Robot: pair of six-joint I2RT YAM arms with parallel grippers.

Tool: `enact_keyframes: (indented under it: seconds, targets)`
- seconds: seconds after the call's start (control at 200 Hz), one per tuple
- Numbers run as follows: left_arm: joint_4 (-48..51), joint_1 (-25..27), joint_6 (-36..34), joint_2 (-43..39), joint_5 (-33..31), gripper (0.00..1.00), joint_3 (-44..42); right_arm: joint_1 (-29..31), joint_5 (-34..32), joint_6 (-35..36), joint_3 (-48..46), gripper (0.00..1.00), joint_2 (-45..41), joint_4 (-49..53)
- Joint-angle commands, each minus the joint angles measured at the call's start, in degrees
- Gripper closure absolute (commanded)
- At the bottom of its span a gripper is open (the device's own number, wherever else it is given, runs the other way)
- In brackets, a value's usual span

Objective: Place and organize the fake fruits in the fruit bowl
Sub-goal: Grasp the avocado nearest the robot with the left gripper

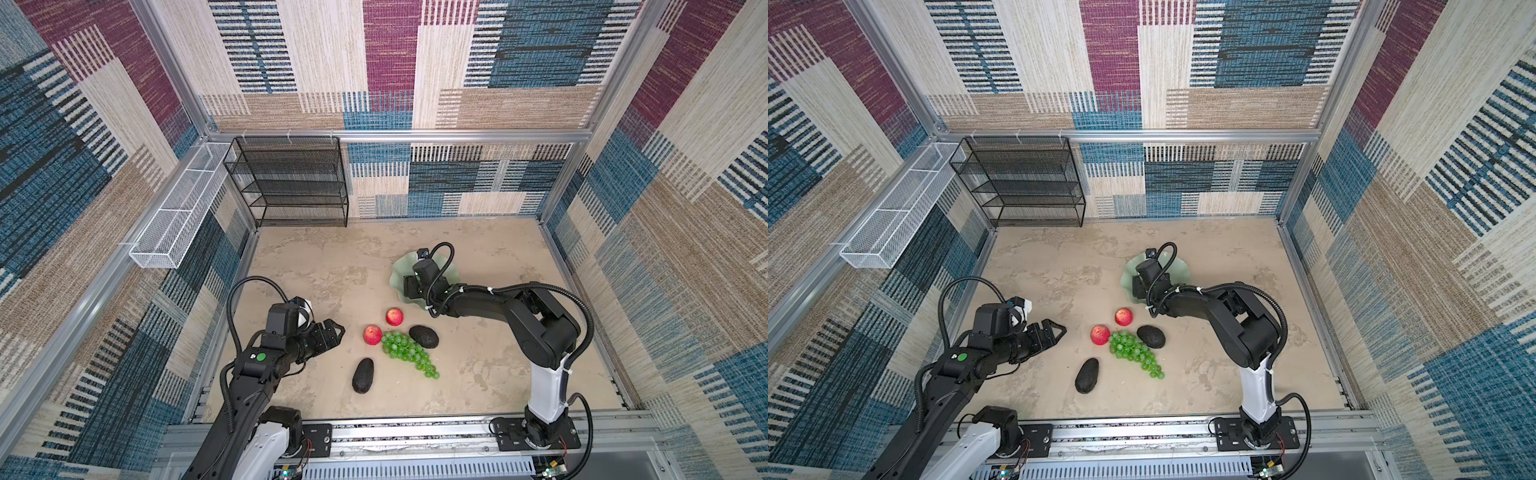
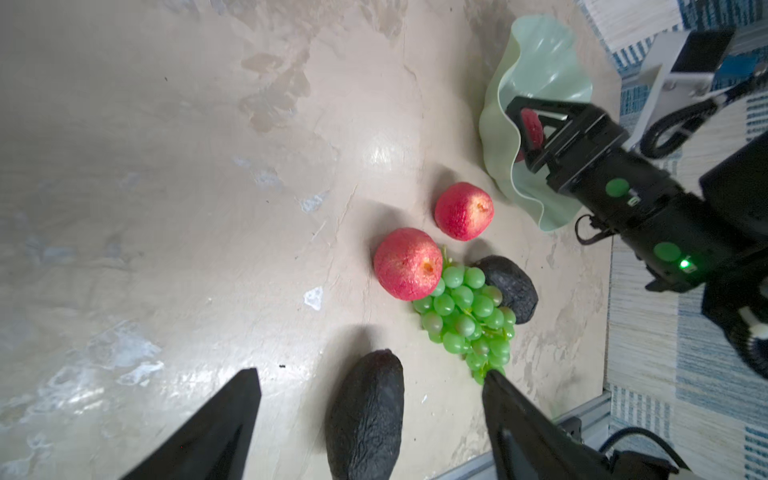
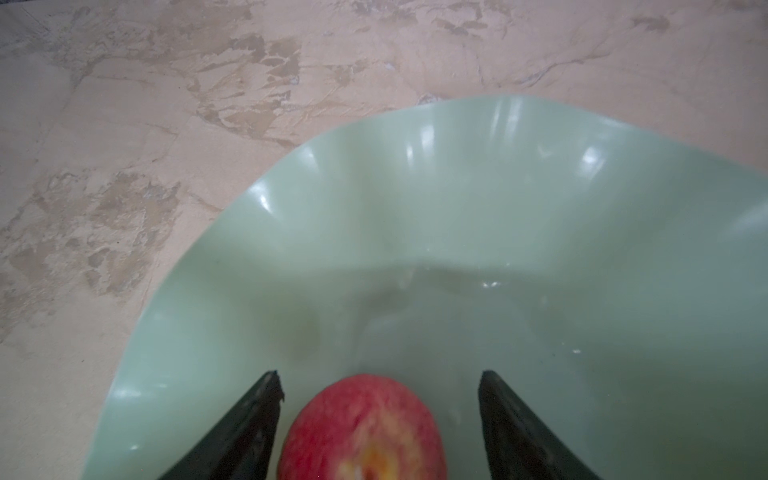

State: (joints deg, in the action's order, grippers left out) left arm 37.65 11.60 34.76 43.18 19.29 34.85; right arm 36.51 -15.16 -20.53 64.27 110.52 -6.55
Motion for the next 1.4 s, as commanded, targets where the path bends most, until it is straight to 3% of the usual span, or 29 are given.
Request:
enact_keyframes:
  seconds: [0.0, 0.185, 0.416, 1.042, 1.398]
  targets:
    - [1.6, 3.37, 2.52, 0.63, -3.27, 0.14, -0.64, -0.84, -0.06, 0.78, -0.91, 0.11, -5.33, -3.58]
    - [1.98, 8.91, 4.16, 2.56, -3.91, 0.15, -1.56, -2.45, 0.02, 1.71, -3.88, 0.02, -16.24, -4.59]
    - [2.13, 16.44, 4.61, 6.23, -8.03, 0.15, -2.71, -2.64, -0.02, 1.12, -9.58, 0.0, -23.95, -4.69]
    - [-4.37, 28.45, 5.6, 20.07, -13.16, 0.15, -1.07, -3.28, -1.7, -0.49, -16.02, 0.0, -25.76, -4.35]
    - [-4.52, 29.26, 3.98, 22.77, -12.5, 0.51, -1.2, -3.61, -2.15, -1.19, -17.1, 0.0, -24.91, -4.61]
